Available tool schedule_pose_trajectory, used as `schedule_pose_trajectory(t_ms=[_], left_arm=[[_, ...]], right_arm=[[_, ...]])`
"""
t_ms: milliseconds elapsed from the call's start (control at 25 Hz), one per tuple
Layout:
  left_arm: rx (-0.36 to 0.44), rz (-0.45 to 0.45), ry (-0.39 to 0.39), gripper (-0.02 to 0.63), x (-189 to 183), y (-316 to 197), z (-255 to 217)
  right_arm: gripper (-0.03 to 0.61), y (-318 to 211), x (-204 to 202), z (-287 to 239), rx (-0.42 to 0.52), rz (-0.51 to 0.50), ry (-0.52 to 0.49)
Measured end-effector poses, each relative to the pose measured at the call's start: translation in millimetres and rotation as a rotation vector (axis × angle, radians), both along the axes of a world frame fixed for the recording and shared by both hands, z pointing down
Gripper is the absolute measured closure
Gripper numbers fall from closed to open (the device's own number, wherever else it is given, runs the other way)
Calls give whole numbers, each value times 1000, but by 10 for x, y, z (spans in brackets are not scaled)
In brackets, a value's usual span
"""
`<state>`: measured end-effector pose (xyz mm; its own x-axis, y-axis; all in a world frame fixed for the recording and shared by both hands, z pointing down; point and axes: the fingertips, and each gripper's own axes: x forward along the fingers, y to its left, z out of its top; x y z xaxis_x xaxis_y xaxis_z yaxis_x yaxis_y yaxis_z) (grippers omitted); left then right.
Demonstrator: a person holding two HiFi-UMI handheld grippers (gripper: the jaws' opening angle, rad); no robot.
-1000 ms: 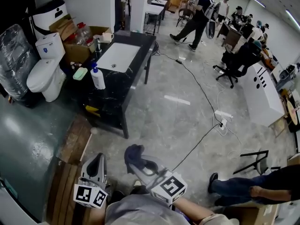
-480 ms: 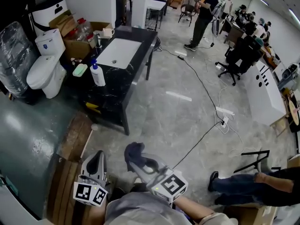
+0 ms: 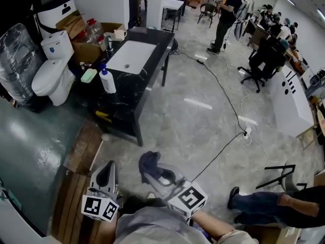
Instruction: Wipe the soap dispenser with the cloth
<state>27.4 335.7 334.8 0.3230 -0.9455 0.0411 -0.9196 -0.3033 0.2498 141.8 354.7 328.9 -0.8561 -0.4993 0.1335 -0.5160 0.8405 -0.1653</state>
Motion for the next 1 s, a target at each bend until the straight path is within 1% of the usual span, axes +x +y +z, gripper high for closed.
schedule_pose_trajectory(t_ms=[360,680,1000], left_arm=[[-2,15,4,607,62,-122,-41],[9,6,4,607,-4,-208,-36],[18,-11,19,607,-186,-339,7]], right_arm=[[506,-69,53,-46,-6,12,3],[506,-164,-12,-46,10,-1,7],[506,-298,-177,-47,13,-2,16]])
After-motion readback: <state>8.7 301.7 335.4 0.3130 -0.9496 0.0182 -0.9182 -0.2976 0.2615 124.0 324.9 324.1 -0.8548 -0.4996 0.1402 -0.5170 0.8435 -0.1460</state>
